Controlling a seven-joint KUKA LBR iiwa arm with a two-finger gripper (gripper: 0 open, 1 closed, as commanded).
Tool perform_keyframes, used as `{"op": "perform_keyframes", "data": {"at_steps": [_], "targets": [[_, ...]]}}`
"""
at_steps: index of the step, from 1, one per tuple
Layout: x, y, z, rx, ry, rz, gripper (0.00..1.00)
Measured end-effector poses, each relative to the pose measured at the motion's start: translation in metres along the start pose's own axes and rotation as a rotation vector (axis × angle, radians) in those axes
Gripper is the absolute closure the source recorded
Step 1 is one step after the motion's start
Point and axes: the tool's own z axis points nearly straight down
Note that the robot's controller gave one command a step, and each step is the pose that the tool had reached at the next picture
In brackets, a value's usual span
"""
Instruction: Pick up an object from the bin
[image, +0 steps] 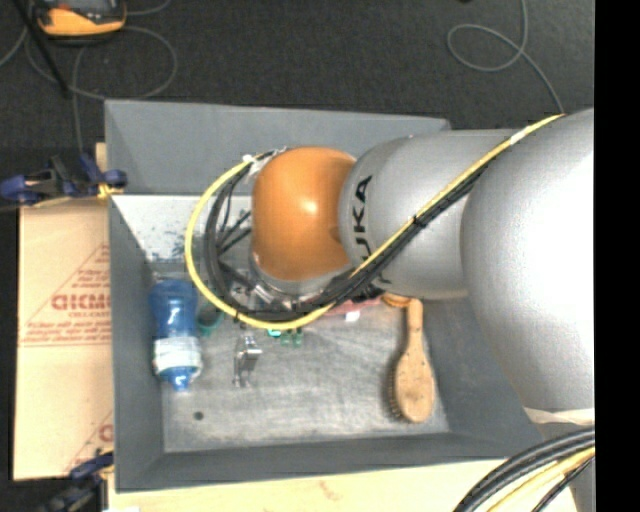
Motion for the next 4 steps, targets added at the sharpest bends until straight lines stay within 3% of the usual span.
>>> {"op": "perform_keyframes", "data": {"at_steps": [1, 2, 3, 4], "targets": [[-0.002, -0.001, -0.004, -0.002, -0.007, 0.004, 0.0], [-0.044, -0.008, 0.041, 0.002, -0.02, -0.213, 0.0], [-0.065, -0.01, 0.073, 0.005, -0.011, -0.545, 0.0], [-0.067, 0.003, 0.073, 0.006, -0.012, -0.688, 0.0]]}}
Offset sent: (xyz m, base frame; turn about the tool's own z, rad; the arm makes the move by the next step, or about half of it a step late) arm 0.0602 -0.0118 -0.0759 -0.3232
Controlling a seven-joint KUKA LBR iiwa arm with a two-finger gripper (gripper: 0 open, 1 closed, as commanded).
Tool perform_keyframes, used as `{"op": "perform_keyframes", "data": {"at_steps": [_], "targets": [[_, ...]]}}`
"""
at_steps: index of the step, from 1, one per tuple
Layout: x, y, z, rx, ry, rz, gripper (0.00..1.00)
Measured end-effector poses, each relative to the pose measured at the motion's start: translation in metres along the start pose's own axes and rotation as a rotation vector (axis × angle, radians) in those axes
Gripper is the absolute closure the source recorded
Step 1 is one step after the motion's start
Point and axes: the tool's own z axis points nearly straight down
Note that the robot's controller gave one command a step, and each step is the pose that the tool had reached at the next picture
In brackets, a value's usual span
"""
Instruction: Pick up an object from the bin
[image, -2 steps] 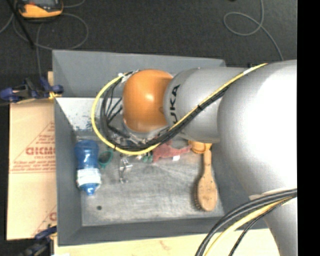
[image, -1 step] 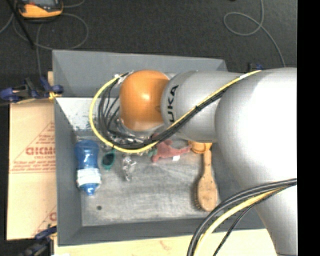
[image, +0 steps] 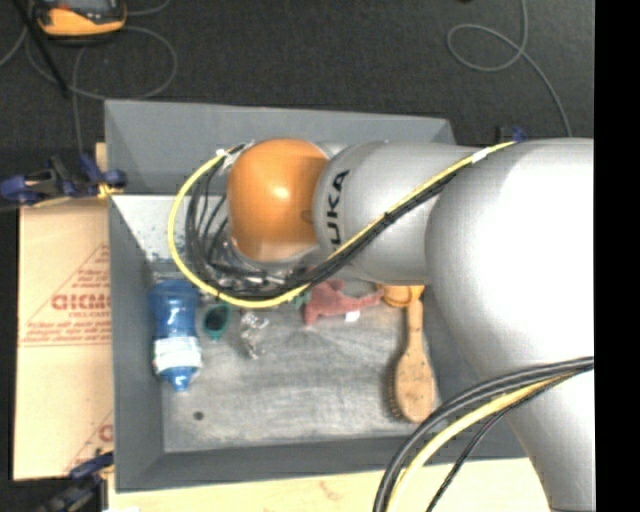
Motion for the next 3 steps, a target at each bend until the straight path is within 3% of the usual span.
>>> {"op": "perform_keyframes", "data": {"at_steps": [1, 2, 3], "targets": [[0.0043, -0.0038, -0.0011, -0.007, 0.001, 0.075, 0.0], [-0.0023, -0.0041, -0.0044, 0.002, -0.005, 0.005, 1.0], [-0.0023, -0.004, -0.0044, 0.001, -0.006, 0.006, 1.0]]}}
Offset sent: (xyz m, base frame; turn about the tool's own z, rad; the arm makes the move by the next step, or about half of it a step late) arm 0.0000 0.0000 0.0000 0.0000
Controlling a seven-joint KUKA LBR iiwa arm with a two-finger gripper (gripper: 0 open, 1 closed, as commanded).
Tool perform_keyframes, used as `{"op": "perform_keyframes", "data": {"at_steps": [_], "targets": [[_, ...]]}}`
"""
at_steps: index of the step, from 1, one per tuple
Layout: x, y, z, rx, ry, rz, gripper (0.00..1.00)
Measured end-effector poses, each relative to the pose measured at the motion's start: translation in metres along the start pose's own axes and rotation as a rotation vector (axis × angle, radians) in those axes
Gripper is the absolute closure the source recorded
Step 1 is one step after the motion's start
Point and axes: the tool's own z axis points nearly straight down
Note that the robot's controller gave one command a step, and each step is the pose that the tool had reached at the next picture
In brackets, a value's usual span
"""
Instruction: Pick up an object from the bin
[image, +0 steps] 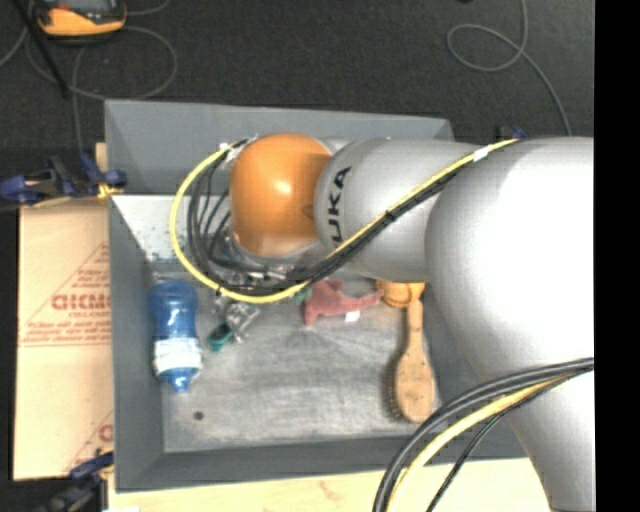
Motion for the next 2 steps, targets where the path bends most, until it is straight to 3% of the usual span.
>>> {"op": "perform_keyframes", "data": {"at_steps": [1, 2], "targets": [[-0.0001, 0.0001, -0.0021, -0.002, 0.001, 0.002, 1.0], [0.0023, 0.0011, -0.012, -0.007, 0.013, 0.002, 1.0]]}}
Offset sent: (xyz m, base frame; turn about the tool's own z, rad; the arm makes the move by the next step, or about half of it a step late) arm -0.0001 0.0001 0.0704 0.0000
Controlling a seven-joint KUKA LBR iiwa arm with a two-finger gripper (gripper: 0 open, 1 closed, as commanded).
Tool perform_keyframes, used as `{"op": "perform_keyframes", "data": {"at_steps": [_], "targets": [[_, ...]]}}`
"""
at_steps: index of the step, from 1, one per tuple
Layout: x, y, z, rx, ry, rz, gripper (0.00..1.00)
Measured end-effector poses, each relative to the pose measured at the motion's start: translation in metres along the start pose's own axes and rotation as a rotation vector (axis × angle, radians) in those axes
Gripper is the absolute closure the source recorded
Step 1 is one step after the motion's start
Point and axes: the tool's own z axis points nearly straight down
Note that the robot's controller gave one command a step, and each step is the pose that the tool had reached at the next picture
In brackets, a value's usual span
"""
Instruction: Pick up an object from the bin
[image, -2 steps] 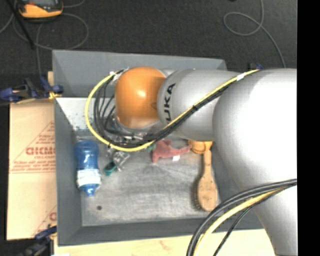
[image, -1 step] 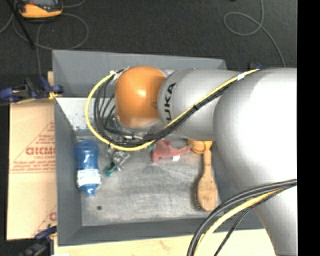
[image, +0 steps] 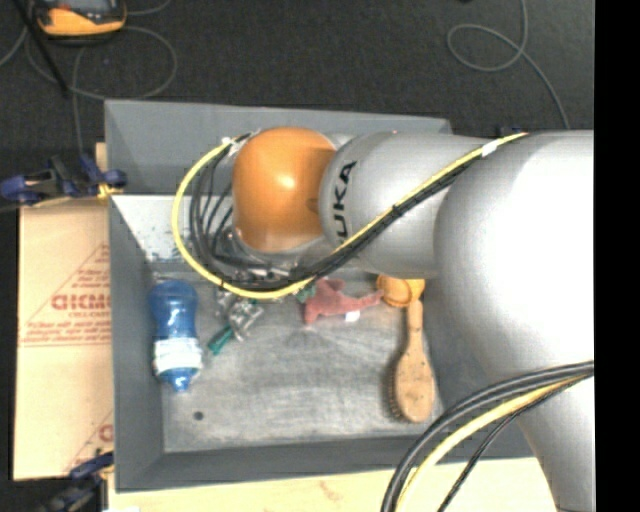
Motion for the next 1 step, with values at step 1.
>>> {"op": "perform_keyframes", "data": {"at_steps": [1], "targets": [[-0.0004, -0.0009, -0.0204, 0.002, 0.0, 0.001, 1.0]]}}
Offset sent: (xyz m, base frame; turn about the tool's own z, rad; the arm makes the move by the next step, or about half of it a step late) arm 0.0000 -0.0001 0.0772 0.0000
